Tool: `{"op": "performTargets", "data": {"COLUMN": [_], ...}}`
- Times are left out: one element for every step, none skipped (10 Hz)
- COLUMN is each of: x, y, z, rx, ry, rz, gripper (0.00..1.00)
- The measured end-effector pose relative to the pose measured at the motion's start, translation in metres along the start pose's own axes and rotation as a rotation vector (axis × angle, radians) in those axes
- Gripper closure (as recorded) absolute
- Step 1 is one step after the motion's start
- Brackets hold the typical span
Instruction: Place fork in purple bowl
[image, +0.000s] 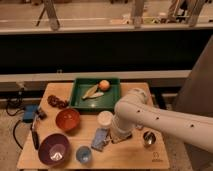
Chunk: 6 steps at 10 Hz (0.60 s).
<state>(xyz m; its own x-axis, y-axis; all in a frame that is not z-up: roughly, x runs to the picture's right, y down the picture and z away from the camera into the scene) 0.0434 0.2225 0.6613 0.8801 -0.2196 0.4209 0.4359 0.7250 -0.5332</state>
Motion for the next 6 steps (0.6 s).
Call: {"op": "performTargets", "data": {"x": [-0.004, -0.01, -0.022, -0.03, -0.037, -0.042], "y": [-0.003, -0.007, -0.013, -0.018, -0.021, -0.023], "z": [-0.001, -0.002, -0.004, -0.004, -0.006, -0.006], "rx": [0.001, 0.003, 0.003, 0.003, 0.003, 0.001], "ry": [0.002, 0.003, 0.004, 0.004, 0.006, 0.009], "rz": [-0.008, -0.021, -0.038, -0.053, -0.069, -0.079], "gripper": [1.0, 1.0, 1.0, 1.0, 1.0, 1.0]}}
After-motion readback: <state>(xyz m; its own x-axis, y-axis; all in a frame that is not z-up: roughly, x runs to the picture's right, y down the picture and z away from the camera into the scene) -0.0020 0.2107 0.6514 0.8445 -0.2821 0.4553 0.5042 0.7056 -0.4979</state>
